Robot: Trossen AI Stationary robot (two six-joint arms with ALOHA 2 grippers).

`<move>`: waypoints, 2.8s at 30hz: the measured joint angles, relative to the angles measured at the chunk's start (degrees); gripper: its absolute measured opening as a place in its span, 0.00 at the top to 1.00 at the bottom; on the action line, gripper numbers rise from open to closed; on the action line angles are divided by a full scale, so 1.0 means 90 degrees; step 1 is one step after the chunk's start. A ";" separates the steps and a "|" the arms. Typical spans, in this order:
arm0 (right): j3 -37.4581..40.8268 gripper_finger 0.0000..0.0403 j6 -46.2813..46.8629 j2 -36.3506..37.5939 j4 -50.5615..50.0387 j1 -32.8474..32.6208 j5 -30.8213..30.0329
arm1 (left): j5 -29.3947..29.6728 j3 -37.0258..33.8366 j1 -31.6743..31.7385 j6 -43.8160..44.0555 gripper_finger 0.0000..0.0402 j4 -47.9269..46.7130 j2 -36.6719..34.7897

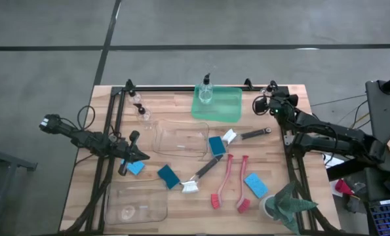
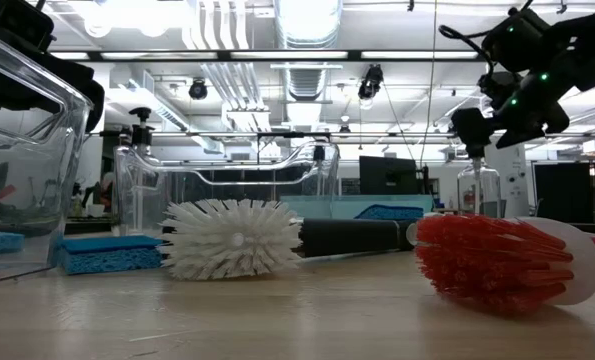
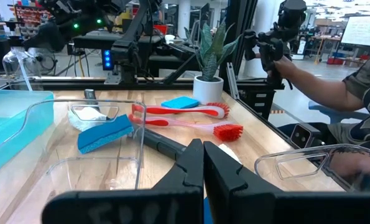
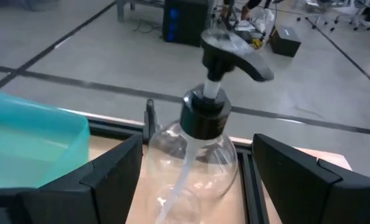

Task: Pick & Place Kitchen Sink Supplies
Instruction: Put the transparent soap dispenser into the green bin

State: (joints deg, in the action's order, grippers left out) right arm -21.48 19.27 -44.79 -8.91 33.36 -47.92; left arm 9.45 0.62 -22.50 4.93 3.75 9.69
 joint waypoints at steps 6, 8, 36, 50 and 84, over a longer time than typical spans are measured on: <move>0.0152 0.28 -0.0002 -0.0206 0.0594 0.0383 0.0064 | 0.0001 0.0000 0.0001 -0.0002 0.99 0.0001 -0.0002; 0.0165 0.29 -0.0001 -0.0305 0.0802 0.0475 0.0157 | 0.0001 0.0001 0.0001 0.0000 0.99 0.0000 -0.0002; 0.0054 0.70 -0.0979 -0.1014 0.1586 0.0812 0.0301 | 0.0002 0.0002 0.0002 -0.0002 0.99 0.0002 0.0000; -0.0312 0.67 -0.1281 -0.0277 0.1527 0.0732 0.1082 | 0.0000 0.0000 0.0002 0.0000 0.99 0.0002 -0.0002; -0.1663 0.67 -0.1111 -0.3369 0.3856 -0.0267 0.2994 | 0.0002 0.0001 0.0000 -0.0002 0.99 0.0000 0.0000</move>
State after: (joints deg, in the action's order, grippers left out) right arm -36.44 9.27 -75.12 25.80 30.96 -20.98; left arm 9.47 0.63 -22.50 4.91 3.75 9.69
